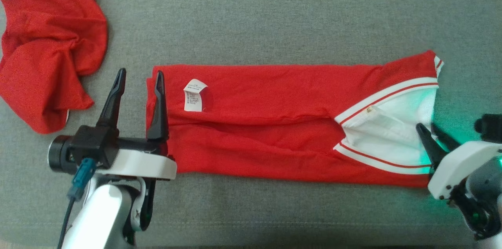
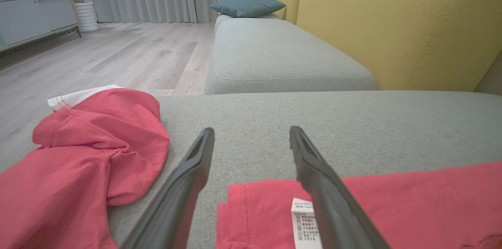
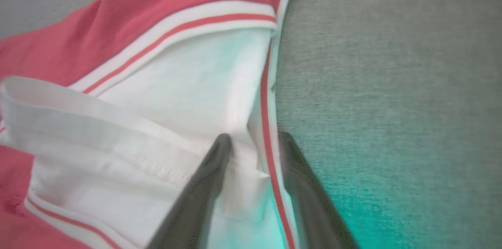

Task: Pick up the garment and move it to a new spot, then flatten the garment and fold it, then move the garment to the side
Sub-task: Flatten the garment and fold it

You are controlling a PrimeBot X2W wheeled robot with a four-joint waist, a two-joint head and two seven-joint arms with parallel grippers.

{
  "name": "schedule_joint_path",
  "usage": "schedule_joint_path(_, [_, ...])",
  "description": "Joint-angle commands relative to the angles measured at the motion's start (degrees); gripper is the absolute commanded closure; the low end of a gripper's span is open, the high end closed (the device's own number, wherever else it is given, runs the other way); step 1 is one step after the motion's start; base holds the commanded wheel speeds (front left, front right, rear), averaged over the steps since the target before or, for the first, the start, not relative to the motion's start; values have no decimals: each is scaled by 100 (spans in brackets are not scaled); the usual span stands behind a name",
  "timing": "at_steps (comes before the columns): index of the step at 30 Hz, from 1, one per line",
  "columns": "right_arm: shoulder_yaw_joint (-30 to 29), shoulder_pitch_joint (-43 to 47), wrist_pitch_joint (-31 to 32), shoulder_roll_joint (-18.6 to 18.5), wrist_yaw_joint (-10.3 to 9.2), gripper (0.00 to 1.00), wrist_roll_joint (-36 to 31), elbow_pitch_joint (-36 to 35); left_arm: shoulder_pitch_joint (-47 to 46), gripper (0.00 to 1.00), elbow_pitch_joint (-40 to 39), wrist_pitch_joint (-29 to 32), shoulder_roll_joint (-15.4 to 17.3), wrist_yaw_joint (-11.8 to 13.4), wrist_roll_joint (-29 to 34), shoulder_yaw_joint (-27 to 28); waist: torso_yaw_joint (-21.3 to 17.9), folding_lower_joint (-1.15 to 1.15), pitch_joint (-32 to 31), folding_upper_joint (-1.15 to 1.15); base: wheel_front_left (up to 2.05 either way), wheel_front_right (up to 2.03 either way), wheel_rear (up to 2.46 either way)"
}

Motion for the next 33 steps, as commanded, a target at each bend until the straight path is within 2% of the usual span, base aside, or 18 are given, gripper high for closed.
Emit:
schedule_joint_path(1, [245, 26, 163, -116, -3, 100, 91, -63, -185, 0, -151, -55, 57, -11, 50, 219, -2, 0, -21, 0, 0, 0, 0])
schedule_joint_path(5, [184, 24, 173, -260, -3, 100, 305, -184, -138, 0, -108, -64, 25, -28, 54, 203, -17, 0, -135, 0, 0, 0, 0])
schedule_joint_path(16, [-903, 433, 172, -755, -3, 100, 430, -184, 38, 0, -75, -73, 5, -41, 39, 192, -56, 0, -502, 0, 0, 0, 0])
schedule_joint_path(21, [-809, 451, 152, -983, -3, 100, 275, -572, 94, 0, -60, -75, -10, -61, 1, 188, -70, 0, -643, 0, 0, 0, 0])
schedule_joint_path(28, [639, -73, 454, -1208, -3, 100, -268, -1971, 209, 0, -25, -76, -64, -111, -85, 122, -48, 0, -910, 0, 0, 0, 0])
schedule_joint_path(30, [1227, -324, 451, -1145, -3, 100, -297, -2145, 218, 0, -27, -69, -70, -116, -90, 95, -41, 0, -954, 0, 0, 0, 0])
schedule_joint_path(33, [2137, -709, 335, -841, -3, 100, -141, -2088, 214, 0, -29, -43, -71, -130, -97, 54, -16, 0, -995, 0, 0, 0, 0])
